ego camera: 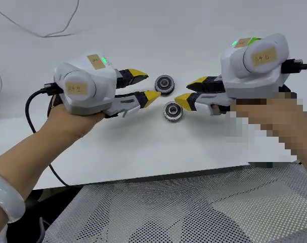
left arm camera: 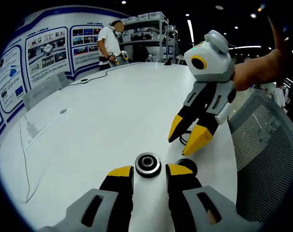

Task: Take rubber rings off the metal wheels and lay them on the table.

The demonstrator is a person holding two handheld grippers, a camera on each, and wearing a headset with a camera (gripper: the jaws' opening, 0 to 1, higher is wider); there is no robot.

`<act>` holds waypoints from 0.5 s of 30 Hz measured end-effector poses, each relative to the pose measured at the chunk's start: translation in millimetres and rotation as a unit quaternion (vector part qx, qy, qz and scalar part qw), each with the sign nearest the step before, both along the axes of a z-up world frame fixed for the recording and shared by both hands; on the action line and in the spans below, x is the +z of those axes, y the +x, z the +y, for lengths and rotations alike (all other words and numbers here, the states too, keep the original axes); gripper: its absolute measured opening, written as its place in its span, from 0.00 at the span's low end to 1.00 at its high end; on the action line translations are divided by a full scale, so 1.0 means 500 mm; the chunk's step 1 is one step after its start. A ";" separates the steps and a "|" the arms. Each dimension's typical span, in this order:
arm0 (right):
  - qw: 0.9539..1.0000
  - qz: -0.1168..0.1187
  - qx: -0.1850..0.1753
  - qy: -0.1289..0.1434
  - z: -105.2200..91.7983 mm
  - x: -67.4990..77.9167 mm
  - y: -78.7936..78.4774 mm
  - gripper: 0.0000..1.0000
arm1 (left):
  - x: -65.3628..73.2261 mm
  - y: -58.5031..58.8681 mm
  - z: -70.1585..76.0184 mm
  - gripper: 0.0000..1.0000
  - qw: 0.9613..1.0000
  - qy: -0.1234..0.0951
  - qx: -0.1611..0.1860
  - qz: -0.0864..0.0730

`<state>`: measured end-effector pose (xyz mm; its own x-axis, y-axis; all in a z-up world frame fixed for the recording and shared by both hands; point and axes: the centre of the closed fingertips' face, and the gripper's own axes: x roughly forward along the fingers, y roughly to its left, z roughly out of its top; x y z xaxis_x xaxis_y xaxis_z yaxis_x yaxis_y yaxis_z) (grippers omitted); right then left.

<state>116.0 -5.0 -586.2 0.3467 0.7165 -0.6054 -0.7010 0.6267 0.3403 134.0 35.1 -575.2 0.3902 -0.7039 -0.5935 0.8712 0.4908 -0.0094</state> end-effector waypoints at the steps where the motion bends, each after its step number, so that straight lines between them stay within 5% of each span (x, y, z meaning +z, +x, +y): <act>1: 1.000 0.002 -0.002 0.003 0.001 -0.001 0.001 0.25 | -0.001 0.002 -0.003 0.26 1.000 0.000 -0.002 -0.001; 15: 0.998 0.026 -0.031 0.040 0.011 -0.013 0.020 0.24 | -0.029 0.026 -0.031 0.17 1.000 0.020 -0.016 0.005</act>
<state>126.2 0.7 -592.7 0.3609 0.7418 -0.5652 -0.6421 0.6372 0.4263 147.2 19.6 -589.6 0.3616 -0.6921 -0.6246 0.8866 0.4626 0.0007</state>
